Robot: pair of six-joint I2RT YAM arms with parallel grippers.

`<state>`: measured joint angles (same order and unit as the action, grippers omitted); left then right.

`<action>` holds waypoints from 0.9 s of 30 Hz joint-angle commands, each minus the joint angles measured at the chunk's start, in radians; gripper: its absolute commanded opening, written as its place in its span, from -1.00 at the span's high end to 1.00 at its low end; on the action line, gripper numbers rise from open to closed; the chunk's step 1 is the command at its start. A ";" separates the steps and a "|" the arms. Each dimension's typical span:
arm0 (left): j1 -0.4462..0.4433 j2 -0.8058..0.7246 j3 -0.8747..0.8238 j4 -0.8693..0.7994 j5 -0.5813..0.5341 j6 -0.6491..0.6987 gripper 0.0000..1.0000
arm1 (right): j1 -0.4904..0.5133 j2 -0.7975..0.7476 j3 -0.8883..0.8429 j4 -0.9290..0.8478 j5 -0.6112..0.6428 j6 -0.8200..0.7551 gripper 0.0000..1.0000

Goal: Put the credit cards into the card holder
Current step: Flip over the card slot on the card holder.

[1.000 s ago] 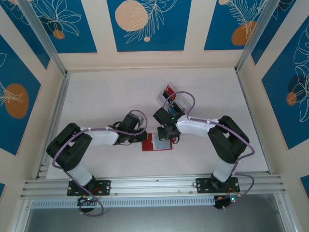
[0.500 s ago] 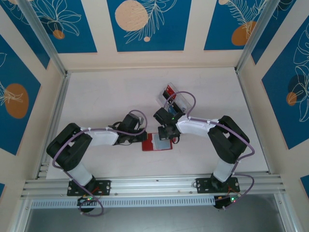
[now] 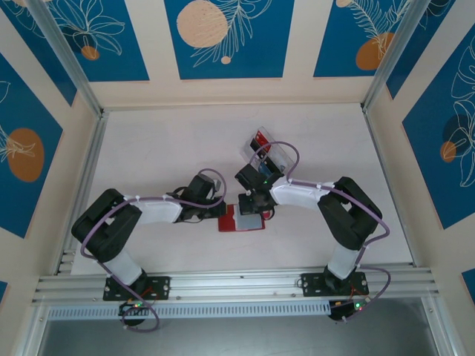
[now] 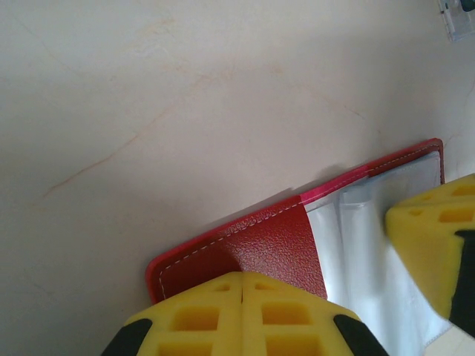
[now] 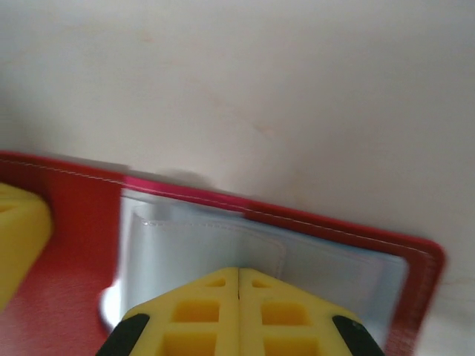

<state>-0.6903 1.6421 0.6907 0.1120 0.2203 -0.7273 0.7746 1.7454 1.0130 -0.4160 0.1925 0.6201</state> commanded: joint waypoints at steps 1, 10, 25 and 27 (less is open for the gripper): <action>-0.018 0.066 -0.022 -0.063 -0.010 0.000 0.91 | -0.002 0.026 -0.037 0.025 -0.152 0.000 1.00; -0.019 -0.005 -0.017 -0.080 0.010 0.032 0.56 | -0.047 0.036 -0.065 0.114 -0.294 0.023 0.98; -0.159 -0.280 -0.088 -0.181 -0.104 0.190 -0.03 | -0.093 0.091 -0.066 0.163 -0.349 0.066 0.60; -0.191 -0.285 -0.078 -0.195 -0.134 0.211 -0.07 | -0.093 0.092 -0.064 0.164 -0.353 0.068 0.55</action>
<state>-0.8459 1.3766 0.6086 -0.0292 0.1535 -0.5819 0.6857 1.7908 0.9562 -0.2306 -0.1703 0.6811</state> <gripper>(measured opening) 0.531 0.218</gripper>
